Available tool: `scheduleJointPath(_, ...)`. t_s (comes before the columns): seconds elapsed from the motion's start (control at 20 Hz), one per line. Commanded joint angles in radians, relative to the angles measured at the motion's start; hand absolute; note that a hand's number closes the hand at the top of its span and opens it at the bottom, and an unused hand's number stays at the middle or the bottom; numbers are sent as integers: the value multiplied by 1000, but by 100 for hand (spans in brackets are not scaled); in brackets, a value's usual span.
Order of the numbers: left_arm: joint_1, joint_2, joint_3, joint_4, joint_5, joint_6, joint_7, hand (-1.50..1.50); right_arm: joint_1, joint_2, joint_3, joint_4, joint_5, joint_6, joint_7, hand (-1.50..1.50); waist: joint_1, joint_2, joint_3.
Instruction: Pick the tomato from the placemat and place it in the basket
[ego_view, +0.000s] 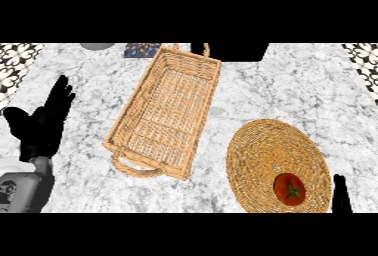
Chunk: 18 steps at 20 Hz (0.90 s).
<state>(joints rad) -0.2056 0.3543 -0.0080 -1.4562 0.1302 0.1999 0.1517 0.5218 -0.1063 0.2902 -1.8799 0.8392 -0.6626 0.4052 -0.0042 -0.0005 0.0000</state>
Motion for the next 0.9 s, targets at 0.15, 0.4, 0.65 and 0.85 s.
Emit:
scheduleJointPath(0.15,-29,-35,42,80,-35,-22,-47,0,-88,50,-27,90,89,33,94,-150,1,1,0)
scheduleJointPath(0.4,59,-35,48,-86,-23,-59,34,0,-109,52,-39,178,63,7,52,-150,5,0,0)
scheduleJointPath(0.65,9,-71,59,18,-70,-64,-26,0,-170,15,-116,197,-14,22,30,-150,2,0,0)
scheduleJointPath(0.85,39,-100,60,-26,-97,-50,-14,0,-125,39,-61,161,46,23,31,-150,2,0,0)
